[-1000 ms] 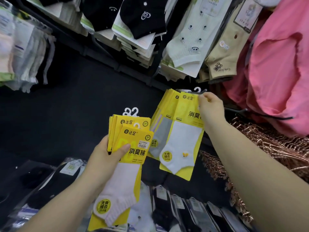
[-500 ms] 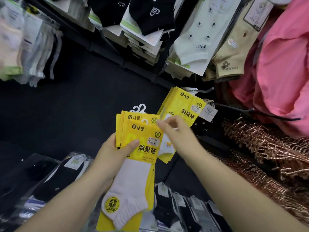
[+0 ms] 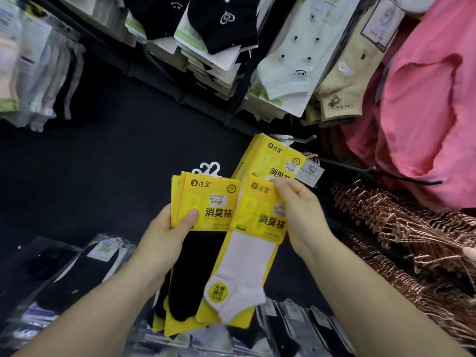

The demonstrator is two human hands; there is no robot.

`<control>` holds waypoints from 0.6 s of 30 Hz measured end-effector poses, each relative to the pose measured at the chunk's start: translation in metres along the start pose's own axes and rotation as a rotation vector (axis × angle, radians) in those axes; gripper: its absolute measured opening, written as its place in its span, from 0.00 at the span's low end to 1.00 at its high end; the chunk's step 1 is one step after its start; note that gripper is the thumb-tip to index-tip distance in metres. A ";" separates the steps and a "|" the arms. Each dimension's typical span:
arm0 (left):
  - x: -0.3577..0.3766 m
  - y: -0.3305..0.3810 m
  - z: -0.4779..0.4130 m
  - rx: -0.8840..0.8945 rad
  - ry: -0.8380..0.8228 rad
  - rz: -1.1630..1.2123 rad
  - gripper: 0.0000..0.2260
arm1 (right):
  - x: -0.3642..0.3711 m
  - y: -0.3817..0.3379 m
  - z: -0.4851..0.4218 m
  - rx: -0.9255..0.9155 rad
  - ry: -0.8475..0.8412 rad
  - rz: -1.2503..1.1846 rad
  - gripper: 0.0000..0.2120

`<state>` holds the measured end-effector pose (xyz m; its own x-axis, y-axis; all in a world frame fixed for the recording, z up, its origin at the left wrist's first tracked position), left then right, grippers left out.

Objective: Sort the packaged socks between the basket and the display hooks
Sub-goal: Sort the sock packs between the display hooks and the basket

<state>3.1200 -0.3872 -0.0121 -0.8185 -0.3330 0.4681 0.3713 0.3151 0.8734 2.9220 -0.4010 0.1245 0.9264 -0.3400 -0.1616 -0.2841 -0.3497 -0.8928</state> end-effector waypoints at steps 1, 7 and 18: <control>-0.002 0.000 -0.001 0.014 0.012 -0.028 0.05 | -0.008 -0.002 -0.006 0.019 0.042 -0.052 0.05; -0.013 0.003 -0.006 0.034 0.046 -0.079 0.04 | -0.045 -0.035 -0.052 -0.106 0.292 -0.137 0.09; -0.005 0.004 -0.002 0.020 -0.017 -0.088 0.06 | -0.004 -0.040 -0.113 -0.113 0.386 0.092 0.15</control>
<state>3.1260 -0.3863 -0.0108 -0.8551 -0.3449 0.3870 0.2889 0.3028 0.9082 2.9021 -0.4840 0.2086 0.7416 -0.6689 -0.0497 -0.4063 -0.3891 -0.8268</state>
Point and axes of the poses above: each hand's wrist, its own z-axis away from the middle knuckle, its own x-axis out of the palm, y = z × x, the point moved 8 cm from there along -z, towards the middle knuckle, and after that the axes turned 12 degrees about y, right-handed, at the moved point
